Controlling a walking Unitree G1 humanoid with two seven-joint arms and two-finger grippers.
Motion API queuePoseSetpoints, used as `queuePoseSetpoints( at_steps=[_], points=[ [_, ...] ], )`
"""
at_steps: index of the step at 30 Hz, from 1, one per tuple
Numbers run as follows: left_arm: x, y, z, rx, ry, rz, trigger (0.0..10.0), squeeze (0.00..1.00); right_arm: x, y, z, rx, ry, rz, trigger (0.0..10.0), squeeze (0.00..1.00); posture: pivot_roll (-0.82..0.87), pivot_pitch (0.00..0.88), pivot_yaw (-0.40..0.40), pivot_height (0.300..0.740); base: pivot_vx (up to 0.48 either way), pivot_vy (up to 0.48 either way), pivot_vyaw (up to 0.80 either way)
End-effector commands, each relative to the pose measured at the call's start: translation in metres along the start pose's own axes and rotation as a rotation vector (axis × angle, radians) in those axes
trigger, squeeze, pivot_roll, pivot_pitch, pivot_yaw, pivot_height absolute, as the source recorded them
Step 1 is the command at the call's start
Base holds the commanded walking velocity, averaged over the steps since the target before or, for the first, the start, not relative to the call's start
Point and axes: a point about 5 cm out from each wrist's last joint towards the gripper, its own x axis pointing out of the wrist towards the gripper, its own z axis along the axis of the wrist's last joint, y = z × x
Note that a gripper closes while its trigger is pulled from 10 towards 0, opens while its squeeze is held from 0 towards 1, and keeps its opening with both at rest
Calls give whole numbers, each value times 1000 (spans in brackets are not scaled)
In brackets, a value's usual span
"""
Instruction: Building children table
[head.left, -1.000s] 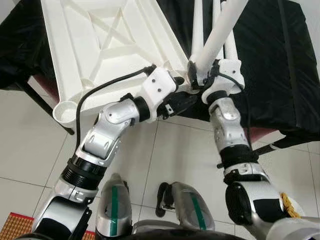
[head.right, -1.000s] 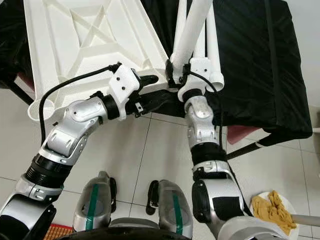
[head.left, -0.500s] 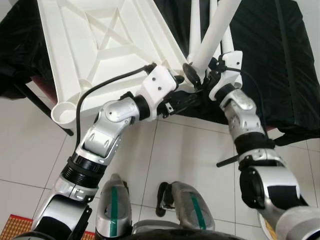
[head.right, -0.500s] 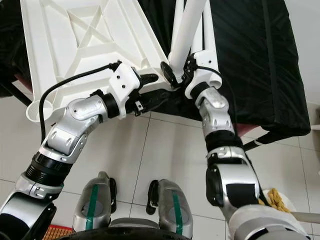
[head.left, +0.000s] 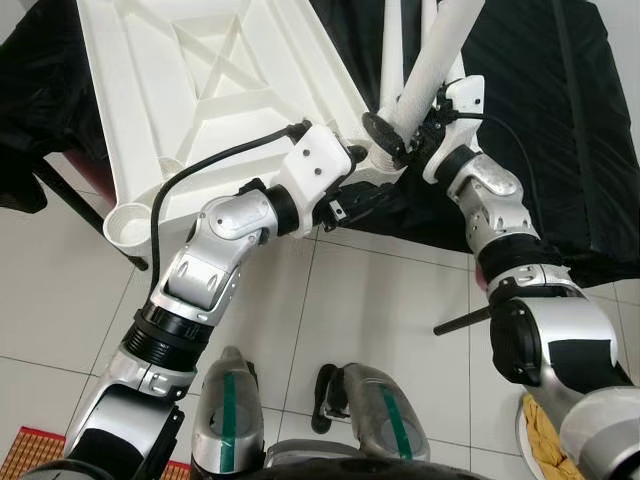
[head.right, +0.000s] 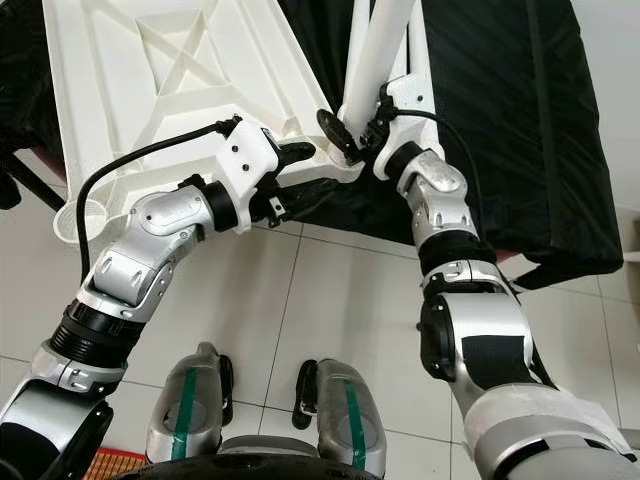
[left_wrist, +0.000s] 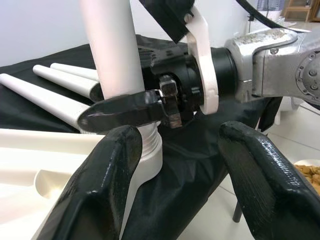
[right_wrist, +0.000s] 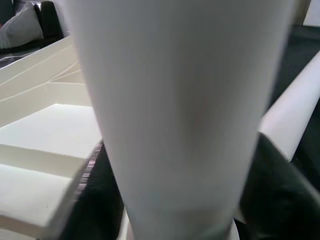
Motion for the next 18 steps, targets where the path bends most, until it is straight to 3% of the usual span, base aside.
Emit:
queuePoseSetpoints(
  at_steps=[1,11,12,18],
  points=[
    [0,1,0,-4,3,14,10000,0,-3,-4,1,0,-1,-10,0,0,48,25,-59,740,0,0,0],
    [0,1,0,-7,2,13,10000,0,-8,-5,-6,9,5,7,0,0,43,29,-60,740,0,0,0],
    [0,1,0,-7,2,13,10000,0,-8,-4,-6,15,-1,5,10000,0,42,30,-60,740,0,0,0],
    [-1,-1,-1,-12,1,9,10000,0,-8,0,-4,1,-42,-27,10000,0,36,35,-65,740,0,0,0]
  ],
)
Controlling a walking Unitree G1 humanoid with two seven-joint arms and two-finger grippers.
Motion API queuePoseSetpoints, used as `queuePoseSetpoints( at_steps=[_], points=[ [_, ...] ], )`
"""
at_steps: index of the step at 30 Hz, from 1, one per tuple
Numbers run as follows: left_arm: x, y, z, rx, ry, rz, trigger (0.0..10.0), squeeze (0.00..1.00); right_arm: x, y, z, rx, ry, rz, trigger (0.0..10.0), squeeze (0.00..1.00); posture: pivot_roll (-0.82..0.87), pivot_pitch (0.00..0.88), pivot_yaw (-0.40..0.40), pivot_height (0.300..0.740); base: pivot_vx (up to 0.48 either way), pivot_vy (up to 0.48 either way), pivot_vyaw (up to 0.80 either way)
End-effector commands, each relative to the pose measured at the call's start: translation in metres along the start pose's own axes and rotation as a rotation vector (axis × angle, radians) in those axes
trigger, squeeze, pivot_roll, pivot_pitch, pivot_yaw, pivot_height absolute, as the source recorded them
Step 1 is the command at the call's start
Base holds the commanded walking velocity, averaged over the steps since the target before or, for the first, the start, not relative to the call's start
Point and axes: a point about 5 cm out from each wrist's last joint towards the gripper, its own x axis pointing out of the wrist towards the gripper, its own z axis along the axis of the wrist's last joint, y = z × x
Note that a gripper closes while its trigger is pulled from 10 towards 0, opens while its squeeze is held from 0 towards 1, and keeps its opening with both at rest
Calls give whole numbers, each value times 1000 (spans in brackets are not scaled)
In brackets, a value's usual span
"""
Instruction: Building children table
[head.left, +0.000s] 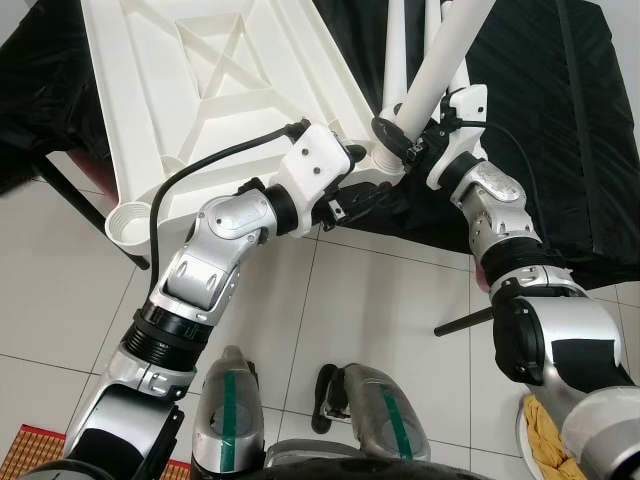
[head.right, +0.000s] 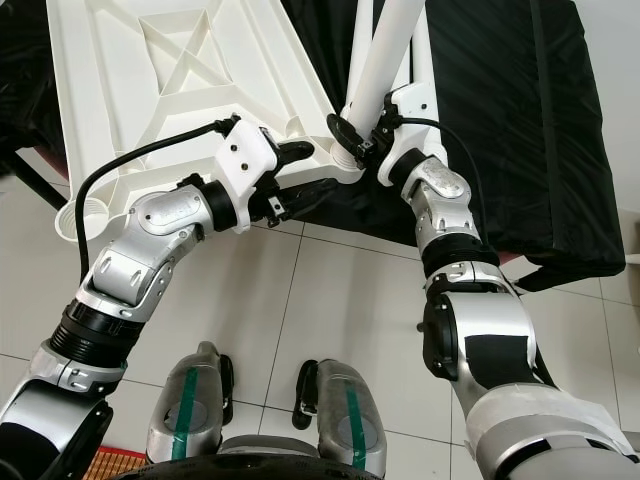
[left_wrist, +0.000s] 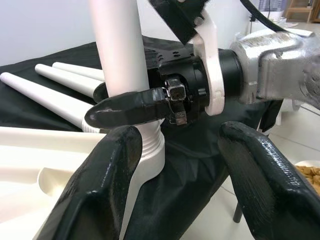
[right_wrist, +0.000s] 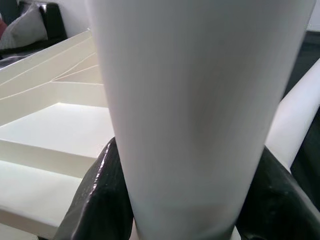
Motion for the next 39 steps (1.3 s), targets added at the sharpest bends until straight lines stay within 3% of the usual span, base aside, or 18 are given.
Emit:
queuePoseSetpoints(
  at_steps=[1,7,14,21,25,28,35,36,37,38,39],
  points=[
    [-1,-1,-1,-11,1,7,10000,0,-3,0,-1,8,-18,-36,10000,0,36,35,-65,740,0,0,0],
    [-1,-3,-1,-11,3,0,10000,0,-2,3,-1,-16,-28,-141,10000,0,34,39,-68,740,0,0,0],
    [0,-4,-1,-14,2,3,10000,0,-2,6,-5,25,-41,-289,10000,0,34,36,-73,740,0,0,0],
    [0,-5,-1,-15,1,-1,10000,0,-3,14,-13,18,-5,-496,10000,0,37,32,-78,740,0,0,0],
    [0,-4,0,-14,-4,6,10000,0,-2,20,-16,60,-2,-659,10000,0,42,29,-84,740,0,0,0],
    [1,-4,2,-25,-18,12,10000,0,4,35,-20,106,2,-666,10000,0,40,25,-81,740,0,0,0],
    [2,-3,7,-39,-39,7,10000,0,8,45,-21,113,16,-611,10000,0,38,20,-81,740,0,0,0],
    [2,-2,7,-40,-41,8,10000,0,8,46,-21,112,20,-616,10000,180,38,19,-80,740,0,0,0],
    [2,-2,7,-40,-41,8,10000,0,8,46,-21,112,20,-616,10000,180,38,19,-80,740,0,0,0],
    [2,-1,8,-40,-42,10,10000,0,9,49,-22,129,24,-585,10000,1000,39,18,-81,740,0,0,0],
    [1,-1,8,-43,-45,12,10000,0,11,55,-23,153,30,-538,10000,1000,38,17,-80,740,0,0,0]
  ],
)
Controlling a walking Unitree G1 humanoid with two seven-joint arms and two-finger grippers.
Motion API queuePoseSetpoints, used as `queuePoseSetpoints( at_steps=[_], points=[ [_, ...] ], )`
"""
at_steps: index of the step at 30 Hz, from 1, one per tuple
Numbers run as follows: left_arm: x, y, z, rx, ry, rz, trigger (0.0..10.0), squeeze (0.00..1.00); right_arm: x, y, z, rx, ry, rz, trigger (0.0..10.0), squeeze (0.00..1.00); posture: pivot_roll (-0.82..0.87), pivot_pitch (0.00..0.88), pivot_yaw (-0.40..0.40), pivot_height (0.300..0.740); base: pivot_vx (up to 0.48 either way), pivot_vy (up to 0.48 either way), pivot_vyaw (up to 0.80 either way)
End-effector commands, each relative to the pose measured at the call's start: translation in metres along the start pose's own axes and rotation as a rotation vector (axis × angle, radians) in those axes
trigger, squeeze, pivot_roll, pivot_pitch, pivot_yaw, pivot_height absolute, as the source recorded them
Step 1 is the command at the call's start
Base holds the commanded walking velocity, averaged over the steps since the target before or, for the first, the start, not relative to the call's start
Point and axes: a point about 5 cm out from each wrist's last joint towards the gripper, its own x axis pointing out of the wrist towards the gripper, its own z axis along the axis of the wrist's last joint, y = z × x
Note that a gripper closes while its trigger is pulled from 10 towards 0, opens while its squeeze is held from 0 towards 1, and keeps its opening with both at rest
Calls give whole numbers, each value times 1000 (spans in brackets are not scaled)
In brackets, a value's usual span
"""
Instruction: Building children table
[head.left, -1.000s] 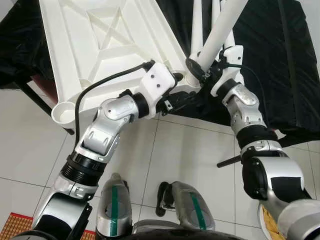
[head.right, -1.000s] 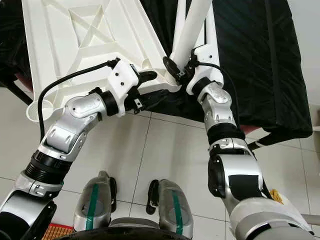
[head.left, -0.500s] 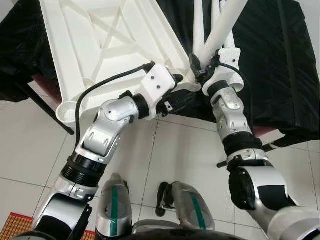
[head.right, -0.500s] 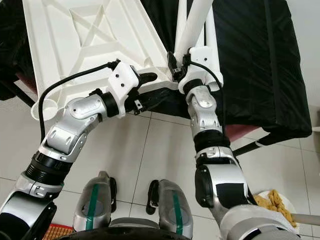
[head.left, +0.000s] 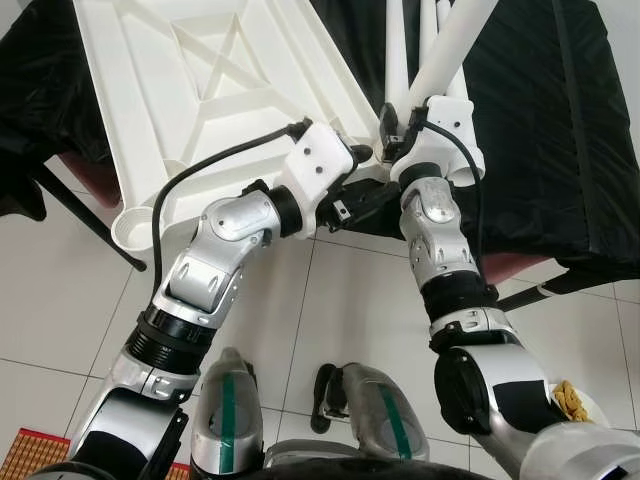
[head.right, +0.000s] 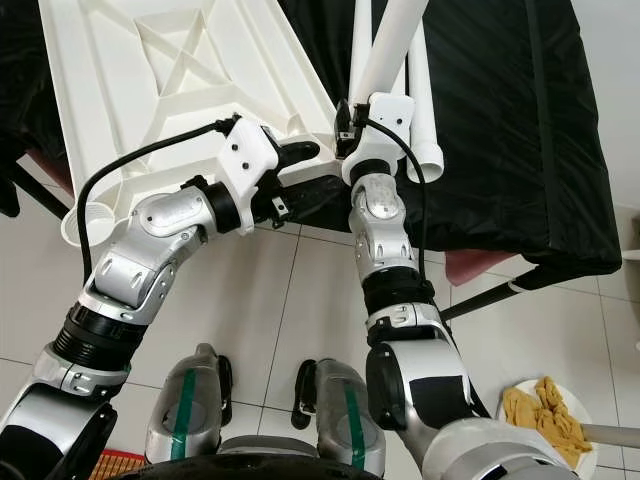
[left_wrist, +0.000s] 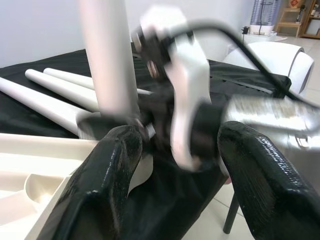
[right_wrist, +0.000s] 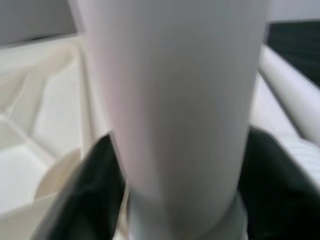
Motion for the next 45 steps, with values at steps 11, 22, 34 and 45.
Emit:
queuePoseSetpoints(
  at_steps=[11,22,34,45],
  points=[
    [0,0,6,-11,-17,17,10000,0,-7,-4,-2,-2,22,175,10000,1000,40,20,-79,740,0,0,0],
    [-1,3,7,-11,-15,20,10000,0,6,-39,19,-81,-1,358,10000,0,38,29,-72,740,0,0,0],
    [0,4,10,-9,-20,19,10000,0,19,-47,29,-74,49,586,10000,0,43,29,-64,740,0,0,0],
    [-2,3,10,-9,-16,22,10000,0,26,-61,35,-63,79,621,10000,0,55,33,-67,740,0,0,0]
  ],
)
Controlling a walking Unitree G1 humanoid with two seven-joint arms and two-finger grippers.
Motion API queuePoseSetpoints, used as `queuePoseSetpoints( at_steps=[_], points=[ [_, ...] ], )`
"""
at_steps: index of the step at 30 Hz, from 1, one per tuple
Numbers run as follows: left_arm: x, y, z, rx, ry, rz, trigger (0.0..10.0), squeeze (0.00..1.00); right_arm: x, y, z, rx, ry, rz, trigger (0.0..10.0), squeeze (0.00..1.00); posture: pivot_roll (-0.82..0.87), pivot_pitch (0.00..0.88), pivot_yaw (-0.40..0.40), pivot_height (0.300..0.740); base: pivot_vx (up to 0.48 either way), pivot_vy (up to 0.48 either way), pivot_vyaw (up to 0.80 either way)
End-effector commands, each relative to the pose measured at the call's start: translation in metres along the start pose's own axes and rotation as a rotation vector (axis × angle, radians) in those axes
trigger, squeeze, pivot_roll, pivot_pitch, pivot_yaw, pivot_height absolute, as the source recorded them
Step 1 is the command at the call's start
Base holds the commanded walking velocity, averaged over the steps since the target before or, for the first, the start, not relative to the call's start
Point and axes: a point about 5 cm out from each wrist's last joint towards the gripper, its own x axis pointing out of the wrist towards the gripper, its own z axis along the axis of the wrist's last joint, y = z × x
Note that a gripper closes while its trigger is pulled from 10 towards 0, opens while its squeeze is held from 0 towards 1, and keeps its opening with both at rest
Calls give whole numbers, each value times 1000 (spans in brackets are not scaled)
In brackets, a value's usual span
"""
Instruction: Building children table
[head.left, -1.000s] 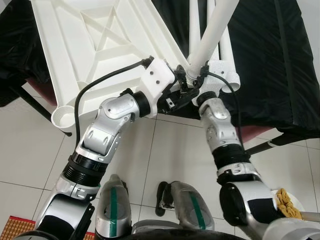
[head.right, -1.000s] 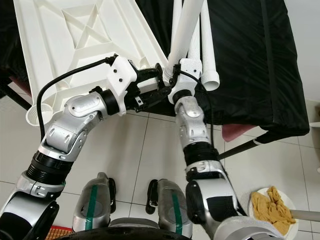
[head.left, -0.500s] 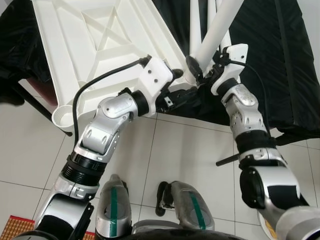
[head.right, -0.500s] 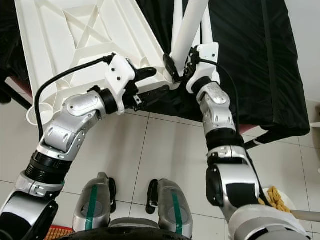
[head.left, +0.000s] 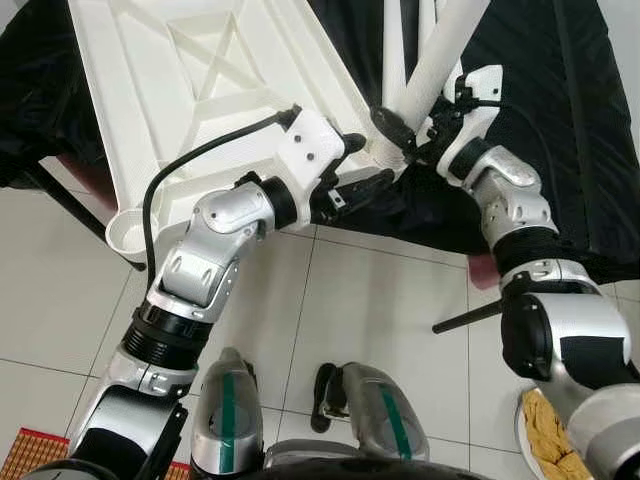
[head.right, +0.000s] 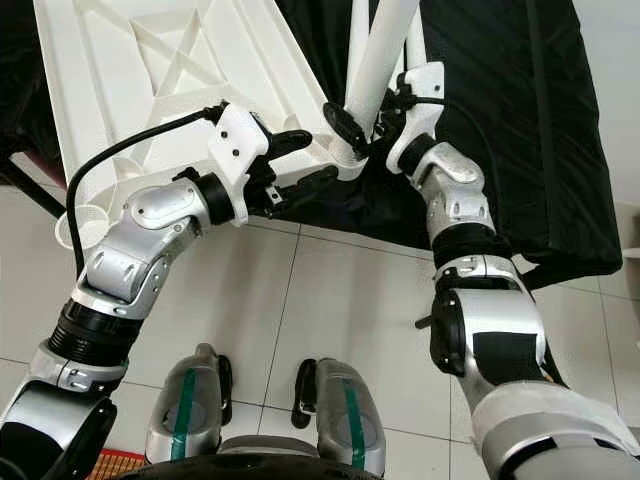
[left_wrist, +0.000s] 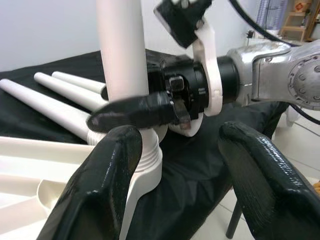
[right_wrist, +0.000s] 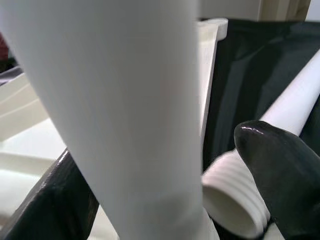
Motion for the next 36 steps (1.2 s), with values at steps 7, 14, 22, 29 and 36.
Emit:
queuePoseSetpoints(
  at_steps=[7,14,22,29,36],
  points=[
    [-1,-3,0,-13,2,3,10000,0,-7,-4,-3,19,5,62,0,0,56,37,-66,740,0,0,0],
    [-1,-3,0,-17,4,1,10000,0,-10,-2,-8,21,27,110,0,0,48,41,-65,740,0,0,0],
    [0,-4,1,-19,2,-1,10000,0,-10,0,-10,20,3,74,10000,0,45,43,-71,740,0,0,0],
    [0,-4,0,-18,3,3,10000,0,-8,4,-9,15,-30,28,10000,0,46,45,-74,740,0,0,0],
    [0,-7,0,-25,3,1,10000,0,0,18,-12,-12,-68,-208,10000,0,42,56,-84,740,0,0,0]
  ],
)
